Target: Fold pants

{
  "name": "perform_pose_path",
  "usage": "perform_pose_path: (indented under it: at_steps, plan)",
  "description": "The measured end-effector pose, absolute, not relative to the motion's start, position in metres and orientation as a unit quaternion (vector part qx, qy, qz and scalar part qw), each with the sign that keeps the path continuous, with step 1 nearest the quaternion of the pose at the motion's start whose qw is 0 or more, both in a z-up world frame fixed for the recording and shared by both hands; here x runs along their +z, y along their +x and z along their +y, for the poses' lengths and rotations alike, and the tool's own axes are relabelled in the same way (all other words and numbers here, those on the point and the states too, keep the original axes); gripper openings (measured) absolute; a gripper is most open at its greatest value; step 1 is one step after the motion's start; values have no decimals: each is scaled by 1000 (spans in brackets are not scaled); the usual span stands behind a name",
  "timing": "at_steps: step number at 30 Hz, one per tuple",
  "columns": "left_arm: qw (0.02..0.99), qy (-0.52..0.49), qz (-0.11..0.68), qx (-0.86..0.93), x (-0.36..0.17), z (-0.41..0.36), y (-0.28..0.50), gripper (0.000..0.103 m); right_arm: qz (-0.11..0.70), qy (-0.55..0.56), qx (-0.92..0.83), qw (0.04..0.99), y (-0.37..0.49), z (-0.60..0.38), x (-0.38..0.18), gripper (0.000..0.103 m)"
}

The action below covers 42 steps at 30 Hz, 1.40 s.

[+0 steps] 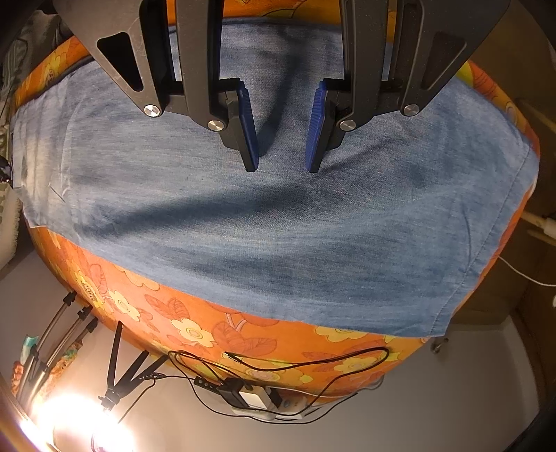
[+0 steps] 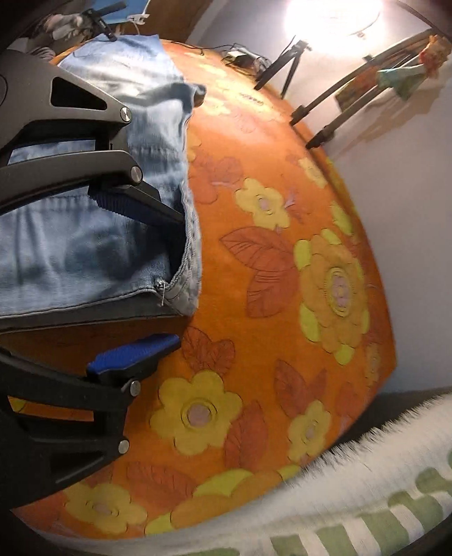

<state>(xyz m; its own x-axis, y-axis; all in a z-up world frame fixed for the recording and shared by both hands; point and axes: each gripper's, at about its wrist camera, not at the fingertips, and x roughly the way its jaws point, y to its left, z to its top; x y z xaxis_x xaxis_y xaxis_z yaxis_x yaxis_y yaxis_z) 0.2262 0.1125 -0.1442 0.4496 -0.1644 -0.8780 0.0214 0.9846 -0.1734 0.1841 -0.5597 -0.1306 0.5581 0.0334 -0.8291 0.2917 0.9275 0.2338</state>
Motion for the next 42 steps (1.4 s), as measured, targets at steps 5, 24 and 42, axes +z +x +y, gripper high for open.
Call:
perform_pose_path:
  at_steps: [5, 24, 42]
  plan:
    - [849, -63, 522, -54, -145, 111, 226, 26, 449, 188, -53, 872, 182, -552, -138, 55]
    - [849, -44, 523, -59, -145, 108, 227, 26, 477, -1, -174, 862, 179, -500, -107, 11]
    - [876, -132, 464, 20, -96, 212, 178, 34, 416, -142, -117, 890, 153, -360, -36, 45]
